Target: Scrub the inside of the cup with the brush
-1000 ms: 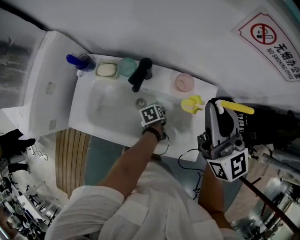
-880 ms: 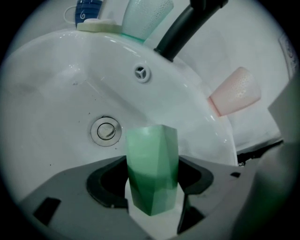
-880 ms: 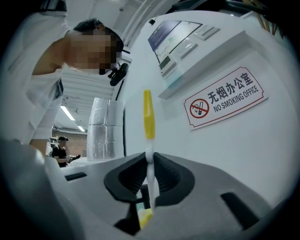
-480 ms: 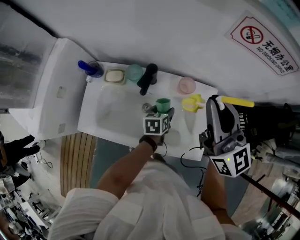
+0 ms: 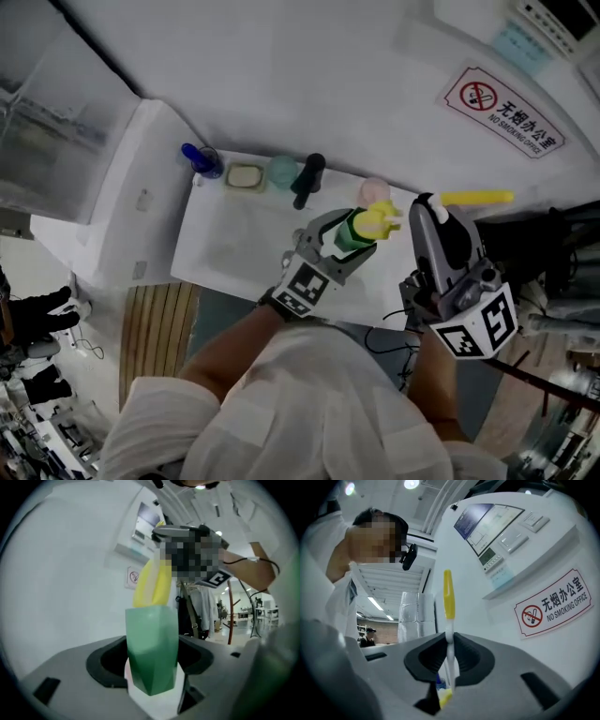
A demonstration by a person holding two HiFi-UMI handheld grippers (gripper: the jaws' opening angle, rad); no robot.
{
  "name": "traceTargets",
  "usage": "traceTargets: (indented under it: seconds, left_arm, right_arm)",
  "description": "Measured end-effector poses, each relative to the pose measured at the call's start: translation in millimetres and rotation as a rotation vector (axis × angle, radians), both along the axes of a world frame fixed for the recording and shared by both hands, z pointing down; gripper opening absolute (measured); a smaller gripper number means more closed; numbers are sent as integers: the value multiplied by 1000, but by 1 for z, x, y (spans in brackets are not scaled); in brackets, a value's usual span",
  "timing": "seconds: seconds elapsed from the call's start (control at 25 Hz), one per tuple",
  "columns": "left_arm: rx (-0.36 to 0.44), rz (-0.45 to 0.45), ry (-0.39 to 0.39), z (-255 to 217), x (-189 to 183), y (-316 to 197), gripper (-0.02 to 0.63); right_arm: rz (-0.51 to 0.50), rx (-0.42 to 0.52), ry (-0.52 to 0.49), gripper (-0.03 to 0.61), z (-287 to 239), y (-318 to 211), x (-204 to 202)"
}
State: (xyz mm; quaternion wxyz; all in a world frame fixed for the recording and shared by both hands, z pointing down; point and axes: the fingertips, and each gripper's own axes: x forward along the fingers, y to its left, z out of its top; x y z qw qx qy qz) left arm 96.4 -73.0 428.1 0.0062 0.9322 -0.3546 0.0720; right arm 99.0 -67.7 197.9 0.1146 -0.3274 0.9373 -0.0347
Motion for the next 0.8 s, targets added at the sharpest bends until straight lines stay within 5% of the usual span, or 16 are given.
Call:
traceTargets:
  seconds: [0.32, 0.52, 0.8]
  left_arm:
    - [241, 133, -14, -108, -7, 21, 296]
    - [269, 148, 13, -124, -12, 26, 296]
    - [237, 150, -8, -111, -22, 21, 296]
  right_arm:
    - [-54, 57, -26, 38, -26, 28, -36]
    - [-27, 78, -9, 38, -33, 30, -46]
    - [26, 138, -190, 38, -73, 37, -26]
